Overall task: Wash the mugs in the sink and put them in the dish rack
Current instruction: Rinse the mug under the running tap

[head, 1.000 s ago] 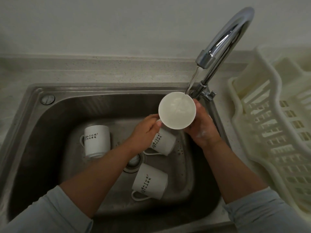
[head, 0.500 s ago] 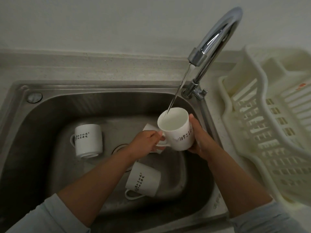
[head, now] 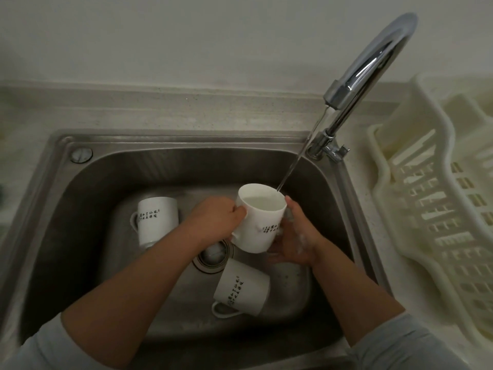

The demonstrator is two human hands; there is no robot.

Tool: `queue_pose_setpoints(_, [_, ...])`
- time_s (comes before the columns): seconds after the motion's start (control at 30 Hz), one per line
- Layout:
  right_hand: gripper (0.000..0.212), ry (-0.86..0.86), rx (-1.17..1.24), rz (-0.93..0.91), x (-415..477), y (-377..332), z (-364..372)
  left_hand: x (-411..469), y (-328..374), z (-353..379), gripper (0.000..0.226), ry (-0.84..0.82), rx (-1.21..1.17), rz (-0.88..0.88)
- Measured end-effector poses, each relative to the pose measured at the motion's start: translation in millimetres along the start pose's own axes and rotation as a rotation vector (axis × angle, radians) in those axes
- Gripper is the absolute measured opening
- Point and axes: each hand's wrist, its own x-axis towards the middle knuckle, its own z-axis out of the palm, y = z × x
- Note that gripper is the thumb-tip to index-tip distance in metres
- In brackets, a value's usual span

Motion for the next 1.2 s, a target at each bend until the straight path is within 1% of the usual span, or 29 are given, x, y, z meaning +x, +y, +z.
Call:
queue_pose_setpoints(0.1, [0.07,-0.04,0.037,-0.033,5.2,-3.2,4.3,-1.0,9.3,-6.7,0.043,0.068,0.222,0.029])
queue_pose_setpoints(0.2, [0.065,-0.074,0.125,-0.07,8.5,-7.8,12.1,0.0,13.4,-8.2,0.041,0.162,0.397,0.079])
queue_pose_setpoints(0.37, [0.059,-0.158,0.264,-0.154,13.5,-17.0,23.7,-0.9,22.7,-7.9,0.035,0.281,0.477,0.129])
queue_pose_setpoints(0.47, [0.06,-0.222,0.325,-0.209,14.9,-24.6,29.5,-3.7,27.6,-9.8,0.039,0.35,0.523,0.148])
queue_pose_setpoints(0.63, [0.057,-0.312,0.424,-0.296,17.1,-35.0,37.3,-6.9,36.2,-14.9,0.042,0.426,0.552,0.13])
queue_pose_setpoints(0.8, [0.059,-0.325,0.477,-0.364,12.6,-50.2,38.6,-3.4,38.2,-20.6,0.039,0.469,0.475,0.151])
queue_pose_setpoints(0.9, [0.058,-0.286,0.466,-0.453,9.3,-58.3,34.8,-0.4,35.7,-19.0,0.036,0.483,0.335,0.188])
queue_pose_setpoints(0.93, [0.058,-0.267,0.46,-0.485,7.8,-61.3,33.4,1.4,34.4,-16.6,0.04,0.485,0.272,0.202])
queue_pose_setpoints(1.03, [0.057,-0.235,0.434,-0.565,1.4,-71.7,29.7,7.3,30.1,-7.2,0.061,0.487,0.092,0.262])
queue_pose_setpoints(1.1, [0.056,-0.233,0.414,-0.603,-3.1,-76.2,25.6,11.8,27.4,-1.2,0.056,0.474,-0.036,0.29])
queue_pose_setpoints(1.2, [0.053,-0.178,0.356,-0.648,-8.0,-76.8,18.9,19.3,24.2,8.4,0.033,0.457,-0.252,0.325])
